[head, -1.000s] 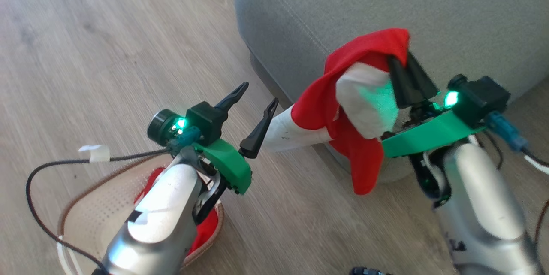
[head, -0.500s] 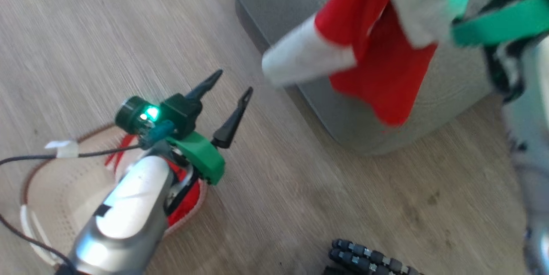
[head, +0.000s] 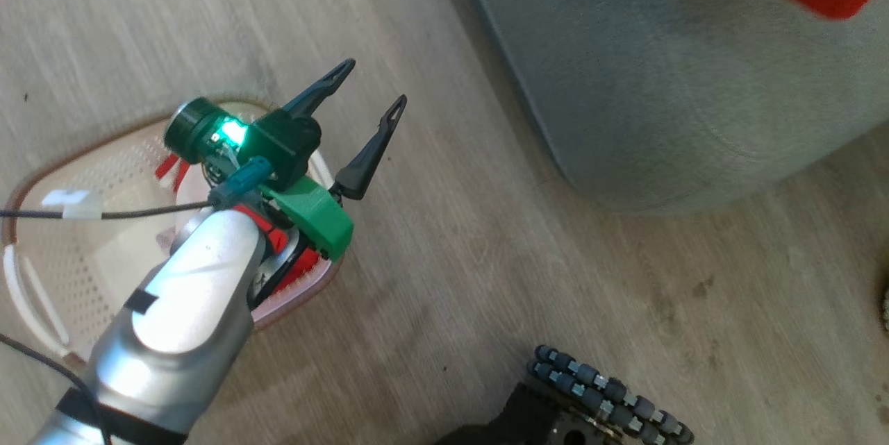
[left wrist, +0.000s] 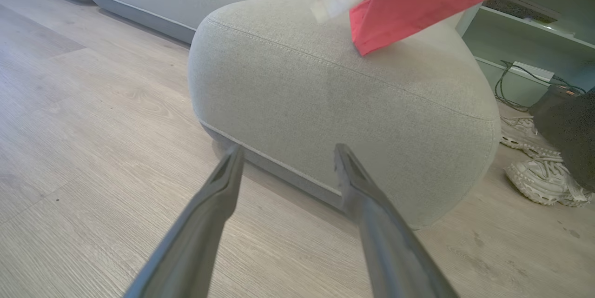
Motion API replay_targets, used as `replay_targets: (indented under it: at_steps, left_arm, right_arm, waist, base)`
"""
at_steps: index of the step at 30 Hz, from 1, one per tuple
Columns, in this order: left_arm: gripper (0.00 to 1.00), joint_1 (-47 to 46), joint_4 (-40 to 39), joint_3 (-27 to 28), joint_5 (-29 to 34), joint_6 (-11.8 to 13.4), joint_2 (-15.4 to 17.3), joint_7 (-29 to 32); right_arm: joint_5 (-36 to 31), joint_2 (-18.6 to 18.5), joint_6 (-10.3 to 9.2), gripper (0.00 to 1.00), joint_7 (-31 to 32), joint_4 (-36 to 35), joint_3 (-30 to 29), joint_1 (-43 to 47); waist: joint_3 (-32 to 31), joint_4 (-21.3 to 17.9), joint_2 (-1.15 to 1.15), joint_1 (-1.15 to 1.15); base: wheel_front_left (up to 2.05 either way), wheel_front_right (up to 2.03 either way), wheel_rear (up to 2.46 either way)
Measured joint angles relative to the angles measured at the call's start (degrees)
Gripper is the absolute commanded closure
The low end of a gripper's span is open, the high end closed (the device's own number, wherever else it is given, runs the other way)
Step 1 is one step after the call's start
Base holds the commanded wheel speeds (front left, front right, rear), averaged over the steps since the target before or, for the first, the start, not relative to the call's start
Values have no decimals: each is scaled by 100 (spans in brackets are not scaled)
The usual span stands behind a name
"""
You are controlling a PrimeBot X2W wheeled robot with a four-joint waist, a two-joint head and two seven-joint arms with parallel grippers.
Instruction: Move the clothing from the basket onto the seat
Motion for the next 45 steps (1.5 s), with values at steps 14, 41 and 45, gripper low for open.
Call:
replay_targets:
  at_steps: [14, 41, 45]
  left_arm:
    - [0, -252, -118, -176, -1, 0, 138, 0]
    - [0, -308, -68, 70, -2, 0, 47, 0]
    - [0, -260, 18, 172, -3, 0, -68, 0]
  right_arm:
    - [-791, -645, 1, 100, 385, 1071, -2112, -1090]
    - [-1822, 296, 0, 0, 190, 2722, -4458, 779]
    - [-1470, 124, 1, 0, 38, 3063, -3916, 810]
  waist:
    - [873, 678, 0, -1]
    - [969, 1143, 0, -2]
    - [734, 1162, 0, -2]
  base:
    - [0, 0, 0]
    - [0, 0, 0]
    - [0, 0, 0]
